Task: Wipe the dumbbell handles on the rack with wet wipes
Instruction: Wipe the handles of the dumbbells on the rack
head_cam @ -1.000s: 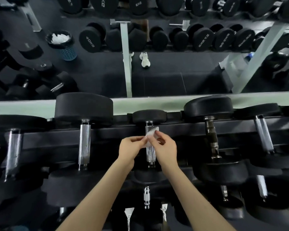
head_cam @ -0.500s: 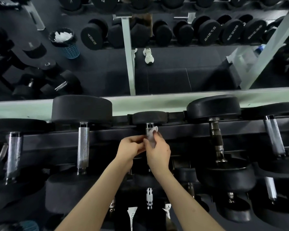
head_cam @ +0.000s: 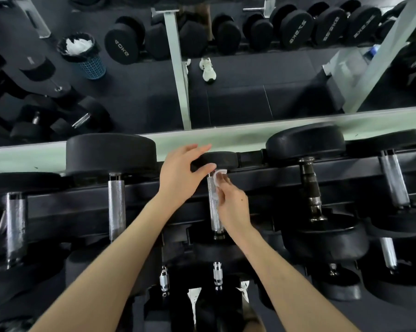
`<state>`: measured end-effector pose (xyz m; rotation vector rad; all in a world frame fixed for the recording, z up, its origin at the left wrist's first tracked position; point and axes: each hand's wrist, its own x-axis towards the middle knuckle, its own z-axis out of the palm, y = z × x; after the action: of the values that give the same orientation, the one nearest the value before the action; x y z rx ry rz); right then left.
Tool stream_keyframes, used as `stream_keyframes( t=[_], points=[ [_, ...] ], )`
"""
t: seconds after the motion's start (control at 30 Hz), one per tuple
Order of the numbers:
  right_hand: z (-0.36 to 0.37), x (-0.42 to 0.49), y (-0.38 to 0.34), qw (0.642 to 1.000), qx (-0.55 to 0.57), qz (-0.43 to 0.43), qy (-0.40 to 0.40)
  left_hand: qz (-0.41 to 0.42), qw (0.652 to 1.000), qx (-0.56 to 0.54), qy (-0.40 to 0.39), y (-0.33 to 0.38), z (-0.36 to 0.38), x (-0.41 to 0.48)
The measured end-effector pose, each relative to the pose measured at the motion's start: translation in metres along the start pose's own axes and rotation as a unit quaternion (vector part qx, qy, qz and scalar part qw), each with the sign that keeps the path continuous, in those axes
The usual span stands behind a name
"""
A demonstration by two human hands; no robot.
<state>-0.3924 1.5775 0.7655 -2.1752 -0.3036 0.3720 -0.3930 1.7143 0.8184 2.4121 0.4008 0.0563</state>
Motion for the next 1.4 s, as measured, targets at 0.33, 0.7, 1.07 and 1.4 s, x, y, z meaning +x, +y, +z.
stream_keyframes(
  t=[0.33,0.7,1.07,1.4],
  points=[
    [-0.009,-0.027,0.011,0.994,-0.004,0.083,-0.074,-0.029,0.993,-0.042,-0.103,-0.006,-0.007,0.024],
    [0.001,-0.010,0.004,0.997,-0.071,-0.017,-0.021,-0.021,0.995,-0.041,-0.092,-0.009,-0.002,0.023],
    [-0.001,-0.005,0.007,0.908,0.376,0.179,0.040,-0.024,0.995,-0.052,-0.081,-0.010,0.000,0.019],
    [0.024,0.004,-0.009,0.879,0.365,0.250,0.177,-0.023,0.995,-0.059,-0.074,-0.013,0.003,0.019]
  ],
)
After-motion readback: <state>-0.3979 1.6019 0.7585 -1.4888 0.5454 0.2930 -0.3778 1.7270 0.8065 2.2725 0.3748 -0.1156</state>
